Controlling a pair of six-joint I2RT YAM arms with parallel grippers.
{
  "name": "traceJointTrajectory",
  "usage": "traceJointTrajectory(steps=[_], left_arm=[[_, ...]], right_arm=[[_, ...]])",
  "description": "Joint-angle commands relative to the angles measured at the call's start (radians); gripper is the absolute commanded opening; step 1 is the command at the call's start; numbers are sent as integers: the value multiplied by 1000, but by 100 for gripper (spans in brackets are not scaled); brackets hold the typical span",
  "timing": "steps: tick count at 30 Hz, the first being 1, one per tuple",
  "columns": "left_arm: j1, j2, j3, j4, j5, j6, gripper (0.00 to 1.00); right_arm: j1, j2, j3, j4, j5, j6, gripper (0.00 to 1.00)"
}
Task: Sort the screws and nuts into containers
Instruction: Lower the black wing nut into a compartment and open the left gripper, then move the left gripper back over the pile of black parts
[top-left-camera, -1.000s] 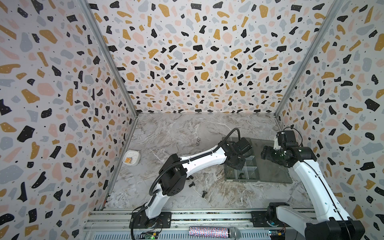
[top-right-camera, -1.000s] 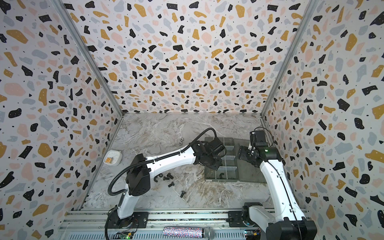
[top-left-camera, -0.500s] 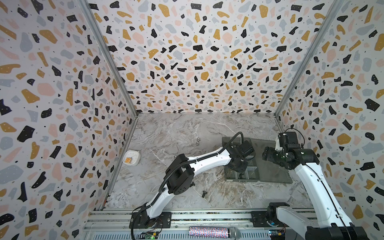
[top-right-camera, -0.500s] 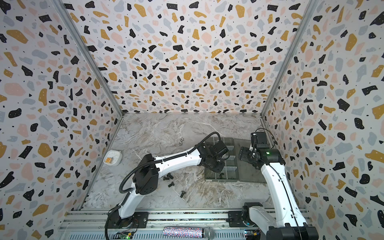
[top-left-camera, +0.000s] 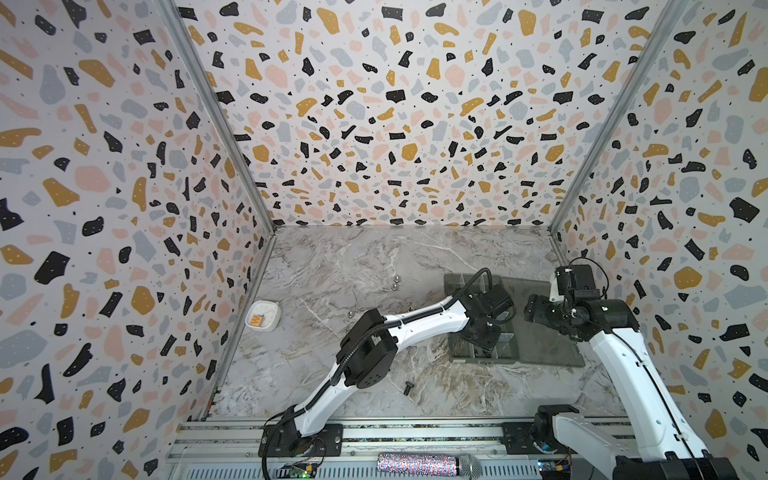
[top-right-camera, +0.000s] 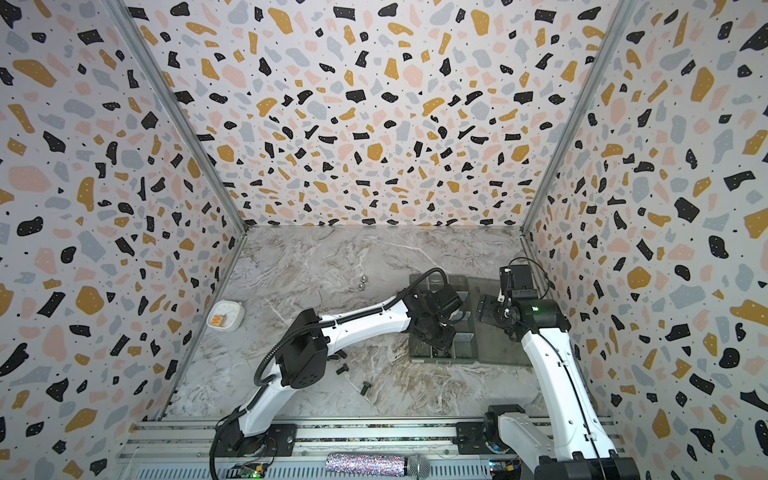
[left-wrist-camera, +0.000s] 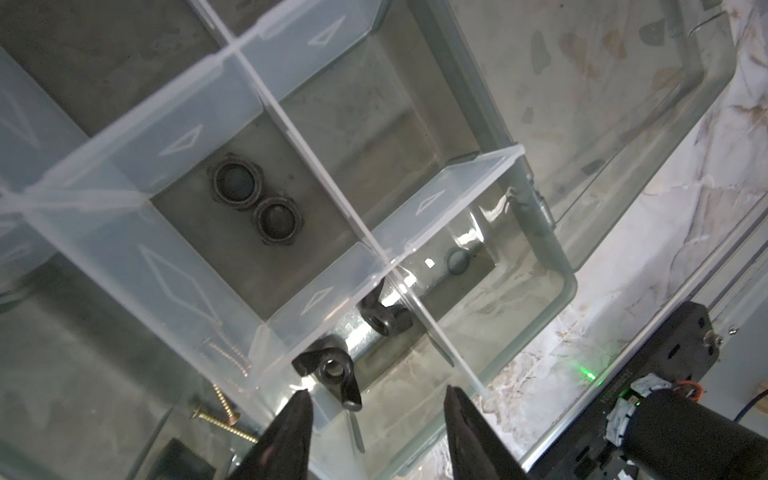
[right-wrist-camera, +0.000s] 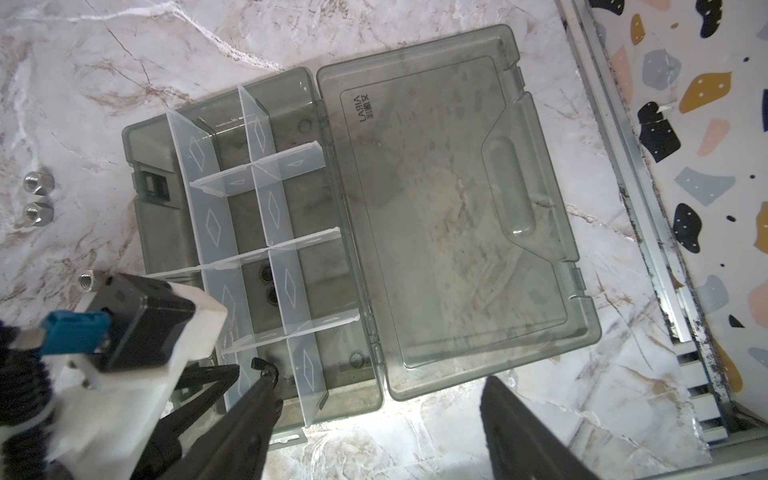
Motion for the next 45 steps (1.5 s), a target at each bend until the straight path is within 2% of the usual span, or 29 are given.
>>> traceJointTrajectory(steps=[1,4,6,13,18,23,30,45], left_arm=[[-3,-2,68,-59,-26,32,56],[5,-35,72,-109,-85,53,56],[24,-94,14,-116,-124,55,55],[166,-417,-421,-9,-174,-22,54],[277,-618,-726,35,-225,-70,54],[407,-731,-941,65,-236,-123,54],[525,-760,-1025,86,-275,-123,53],[598,-710,-1113,161,-262,-123,51]], right_arm=[[5,-9,45,-29,25,-10,80],[5,-3,66,-31,18,-9,80],[2,-2,72,-22,0,-4,80],[12,31,75,29,-97,4,80],[144,98,110,54,-55,24,80],[277,185,139,99,-60,79,80],[390,299,198,131,-48,93,80],[397,360,199,157,-61,75,80]])
